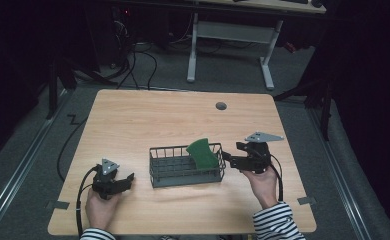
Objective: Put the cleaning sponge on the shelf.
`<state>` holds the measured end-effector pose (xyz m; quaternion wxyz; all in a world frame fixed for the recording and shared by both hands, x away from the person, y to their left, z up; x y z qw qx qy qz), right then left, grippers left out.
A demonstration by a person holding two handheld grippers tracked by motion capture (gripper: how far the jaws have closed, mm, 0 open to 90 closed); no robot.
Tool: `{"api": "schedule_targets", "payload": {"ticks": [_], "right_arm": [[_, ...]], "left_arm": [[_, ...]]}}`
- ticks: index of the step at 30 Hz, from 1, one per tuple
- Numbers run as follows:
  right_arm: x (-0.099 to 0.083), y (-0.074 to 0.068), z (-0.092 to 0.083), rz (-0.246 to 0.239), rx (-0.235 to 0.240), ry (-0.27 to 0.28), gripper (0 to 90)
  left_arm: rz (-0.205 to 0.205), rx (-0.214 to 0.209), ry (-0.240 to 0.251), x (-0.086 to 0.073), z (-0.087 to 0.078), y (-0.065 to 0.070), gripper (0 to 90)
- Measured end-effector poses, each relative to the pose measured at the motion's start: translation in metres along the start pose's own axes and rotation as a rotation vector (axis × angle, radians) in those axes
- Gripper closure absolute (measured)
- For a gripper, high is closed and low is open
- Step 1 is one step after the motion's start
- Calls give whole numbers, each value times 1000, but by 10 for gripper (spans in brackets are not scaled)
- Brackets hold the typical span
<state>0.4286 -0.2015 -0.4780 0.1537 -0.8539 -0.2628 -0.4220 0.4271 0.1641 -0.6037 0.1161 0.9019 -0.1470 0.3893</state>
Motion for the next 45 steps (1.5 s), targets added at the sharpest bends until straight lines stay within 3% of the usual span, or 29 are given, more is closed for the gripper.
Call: {"api": "schedule_targets", "payload": {"ticks": [22, 32, 36, 39, 42, 45], "right_arm": [[-76, 68, -23, 192, -125, 16, 320], [-110, 74, -13, 147, -201, -43, 329], [-118, 76, -16, 184, -213, -21, 332], [-126, 72, -12, 155, -236, -66, 331], [-132, 70, -8, 149, -247, -71, 331], [-139, 70, -2, 112, -281, -103, 320]], "left_arm": [[-4, 2, 1, 0, 0, 0, 285], [-5, 4, 2, 0, 0, 0, 285], [-5, 5, 2, 0, 0, 0, 285], [-5, 5, 2, 0, 0, 0, 285], [-5, 5, 2, 0, 0, 0, 285], [-5, 5, 1, 0, 0, 0, 285]]}}
Point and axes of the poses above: each handheld gripper's, and its own axes: z roughly forward along the jaws, x roughly out of its top, y roughly to its right, the point moved 10 cm from there along z, roughly forward along the jaws, and after that the axes turned 6 degrees about -z, right-handed, at the moved point
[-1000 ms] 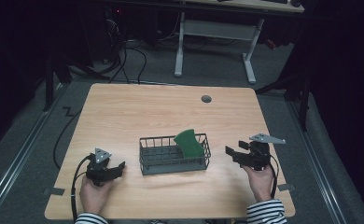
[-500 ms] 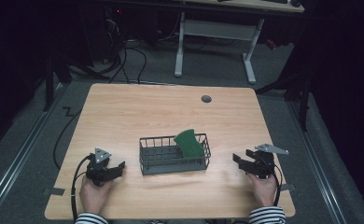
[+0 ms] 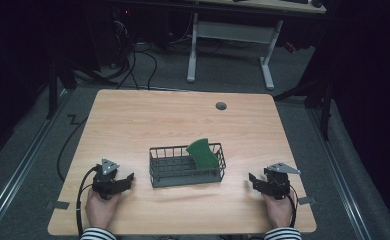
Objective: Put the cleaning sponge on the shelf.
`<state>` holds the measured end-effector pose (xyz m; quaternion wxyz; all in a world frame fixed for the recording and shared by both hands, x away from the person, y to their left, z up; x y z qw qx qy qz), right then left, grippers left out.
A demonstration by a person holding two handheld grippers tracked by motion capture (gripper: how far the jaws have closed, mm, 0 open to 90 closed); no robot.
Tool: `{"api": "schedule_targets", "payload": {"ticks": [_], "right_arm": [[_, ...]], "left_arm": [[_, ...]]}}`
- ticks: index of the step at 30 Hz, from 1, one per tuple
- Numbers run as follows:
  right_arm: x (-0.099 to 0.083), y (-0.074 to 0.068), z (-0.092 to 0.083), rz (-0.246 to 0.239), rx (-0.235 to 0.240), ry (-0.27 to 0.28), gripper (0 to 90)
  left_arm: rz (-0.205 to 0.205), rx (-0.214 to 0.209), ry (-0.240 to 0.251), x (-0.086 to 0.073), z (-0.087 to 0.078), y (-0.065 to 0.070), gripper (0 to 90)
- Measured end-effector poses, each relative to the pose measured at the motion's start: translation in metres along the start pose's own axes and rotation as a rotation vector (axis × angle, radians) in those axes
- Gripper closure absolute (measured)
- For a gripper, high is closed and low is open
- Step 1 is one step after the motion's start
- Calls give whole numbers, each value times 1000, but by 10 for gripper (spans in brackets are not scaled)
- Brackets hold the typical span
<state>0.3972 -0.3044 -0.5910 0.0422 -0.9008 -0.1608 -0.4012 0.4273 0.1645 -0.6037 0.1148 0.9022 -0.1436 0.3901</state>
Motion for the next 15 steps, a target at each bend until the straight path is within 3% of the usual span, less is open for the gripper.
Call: {"api": "schedule_targets", "payload": {"ticks": [4, 6, 15], "right_arm": [[-6, -4, 5, -46, -33, -20, 318], [-6, -5, 6, -38, -15, -24, 303], [-6, -7, 7, -38, -17, -26, 283]], "left_arm": [[-2, 1, 1, 0, 0, 0, 285], [-1, 0, 0, 0, 0, 0, 283], [-17, -14, 4, 0, 0, -1, 281]]}}
Point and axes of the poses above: each handheld gripper's, and its own axes: z roughly forward along the jaws, x roughly out of its top, y roughly to its right, the point moved 10 cm from there along z, roughly forward along the jaws, and after that the axes turned 6 degrees about -z, right-handed, at the moved point
